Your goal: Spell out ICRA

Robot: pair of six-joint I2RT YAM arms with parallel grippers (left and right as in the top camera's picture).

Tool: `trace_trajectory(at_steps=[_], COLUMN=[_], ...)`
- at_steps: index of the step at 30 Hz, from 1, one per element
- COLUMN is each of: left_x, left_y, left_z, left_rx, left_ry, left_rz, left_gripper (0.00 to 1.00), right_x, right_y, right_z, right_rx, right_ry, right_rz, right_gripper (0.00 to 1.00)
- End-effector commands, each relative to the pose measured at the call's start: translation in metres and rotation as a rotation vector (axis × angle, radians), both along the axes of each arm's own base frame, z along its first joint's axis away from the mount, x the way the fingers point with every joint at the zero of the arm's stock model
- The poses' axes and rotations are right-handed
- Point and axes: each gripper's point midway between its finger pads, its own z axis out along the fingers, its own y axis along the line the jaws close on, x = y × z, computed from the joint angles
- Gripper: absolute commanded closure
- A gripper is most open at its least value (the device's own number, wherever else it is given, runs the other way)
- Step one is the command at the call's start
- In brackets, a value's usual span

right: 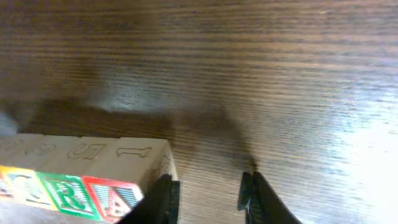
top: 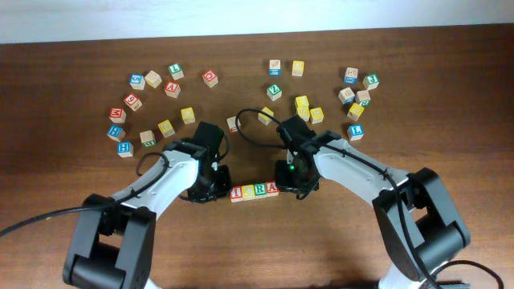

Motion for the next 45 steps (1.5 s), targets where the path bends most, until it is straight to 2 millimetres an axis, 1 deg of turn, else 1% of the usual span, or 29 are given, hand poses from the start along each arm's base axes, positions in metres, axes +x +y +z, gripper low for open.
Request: trace_trajectory(at_steps=[1, 2, 5, 9, 13, 15, 16, 17, 20, 22, 23, 25, 27, 30, 31, 37, 40, 45], left_x=[0.015, 0.018, 0.028, 0.030, 0.016, 0.007, 0.002, 0.000, 0.001, 0.008, 0.008, 0.004, 0.001, 0.001, 0.001, 0.001, 0.002, 0.002], left_y=[0.003, 0.003, 0.008, 0.021, 0.025, 0.023, 0.020, 0.018, 0.015, 0.009, 0.006, 0.001, -0.002, -0.020, -0.023, -0.024, -0.023, -0.022], left_z=[0.011, 0.015, 0.025, 0.031, 0.030, 0.024, 0.019, 0.013, 0.010, 0.007, 0.005, -0.003, -0.008, -0.008, -0.008, -0.008, -0.008, -0.008], left_rx=[0.046, 0.051, 0.046, 0.055, 0.068, 0.076, 0.079, 0.075, 0.061, 0.035, 0.020, -0.001, 0.005, -0.033, -0.039, -0.040, -0.032, -0.028], left_ry=[-0.039, -0.046, -0.057, -0.033, 0.024, 0.051, 0.059, 0.052, 0.048, 0.031, 0.037, 0.071, 0.089, 0.071, 0.067, 0.064, 0.060, 0.047], left_rz=[-0.011, -0.008, 0.018, 0.058, 0.062, 0.081, 0.093, 0.086, 0.086, 0.086, 0.084, 0.081, 0.070, 0.030, 0.021, 0.018, 0.018, -0.040], left_gripper=[0.58, 0.57, 0.57, 0.57, 0.73, 0.84, 0.89, 0.92, 1.00, 1.00, 1.00, 1.00, 1.00, 1.00, 1.00, 1.00, 1.00, 0.99], right_x=[0.003, 0.005, 0.007, 0.002, 0.004, 0.000, -0.004, -0.006, -0.005, -0.008, -0.010, -0.008, -0.011, -0.013, -0.014, -0.017, -0.019, -0.017], right_y=[-0.007, -0.008, -0.009, -0.011, -0.014, -0.016, -0.018, -0.018, -0.017, -0.013, -0.010, -0.009, -0.002, -0.001, 0.000, 0.002, 0.007, 0.008], right_z=[0.002, 0.007, 0.017, 0.016, 0.015, 0.009, 0.005, 0.002, 0.000, -0.004, -0.007, -0.007, -0.005, -0.005, -0.005, -0.004, -0.002, -0.002], right_rx=[-0.065, -0.078, -0.091, -0.102, -0.119, -0.121, -0.126, -0.126, -0.115, -0.089, -0.068, -0.059, -0.020, -0.014, -0.010, 0.006, 0.033, 0.036], right_ry=[-0.004, -0.005, 0.002, 0.026, 0.016, 0.023, 0.034, 0.037, 0.031, 0.035, 0.039, 0.031, 0.050, 0.061, 0.069, 0.087, 0.102, 0.096], right_rz=[0.002, 0.001, 0.001, -0.016, -0.018, -0.019, -0.029, -0.027, -0.027, -0.025, -0.023, -0.023, -0.019, -0.027, -0.033, -0.044, -0.041, -0.044], right_gripper=[0.71, 0.71, 0.73, 0.75, 0.75, 0.77, 0.80, 0.82, 0.83, 0.83, 0.85, 0.87, 0.87, 0.87, 0.89, 0.90, 0.91, 0.91])
